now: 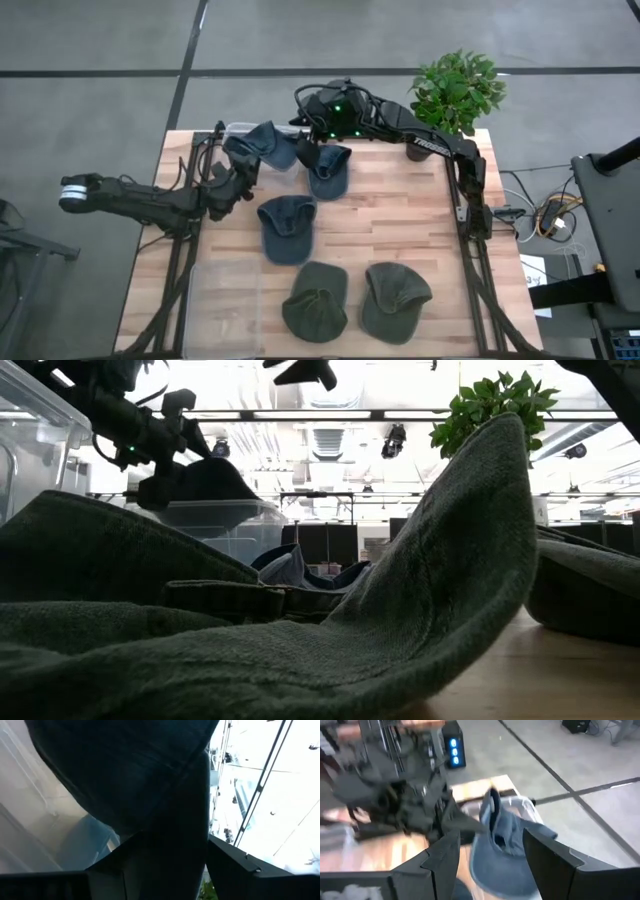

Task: Pick & Place hat
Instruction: Put the top right blue cap into the top transparent bin

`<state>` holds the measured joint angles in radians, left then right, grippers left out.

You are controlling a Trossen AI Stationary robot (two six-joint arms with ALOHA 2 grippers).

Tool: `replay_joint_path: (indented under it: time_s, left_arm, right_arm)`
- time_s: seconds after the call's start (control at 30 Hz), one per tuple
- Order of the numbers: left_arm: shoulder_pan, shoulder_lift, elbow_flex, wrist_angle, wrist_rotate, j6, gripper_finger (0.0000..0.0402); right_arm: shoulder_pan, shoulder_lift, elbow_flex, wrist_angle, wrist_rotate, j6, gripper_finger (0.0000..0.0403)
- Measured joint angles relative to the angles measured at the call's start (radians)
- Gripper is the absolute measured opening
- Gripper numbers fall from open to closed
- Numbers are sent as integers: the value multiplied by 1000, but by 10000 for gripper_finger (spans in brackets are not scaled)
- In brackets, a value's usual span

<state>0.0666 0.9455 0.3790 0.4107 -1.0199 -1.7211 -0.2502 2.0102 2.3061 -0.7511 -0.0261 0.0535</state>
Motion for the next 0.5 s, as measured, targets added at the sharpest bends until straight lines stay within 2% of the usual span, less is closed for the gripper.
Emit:
replay_joint_path:
  time_s: [0.07, 0.23, 0.5]
  left_arm:
    - [0, 0, -1, 0, 17, -12, 190]
    - [-6, -1, 3, 0, 162, -24, 190]
    - [16, -12, -8, -40, 145, -131, 190]
  right_arm:
    - [-7, 0, -6, -31, 0, -5, 210]
    - [-28, 1, -17, -52, 1, 44, 210]
    - [-27, 1, -16, -56, 0, 52, 210]
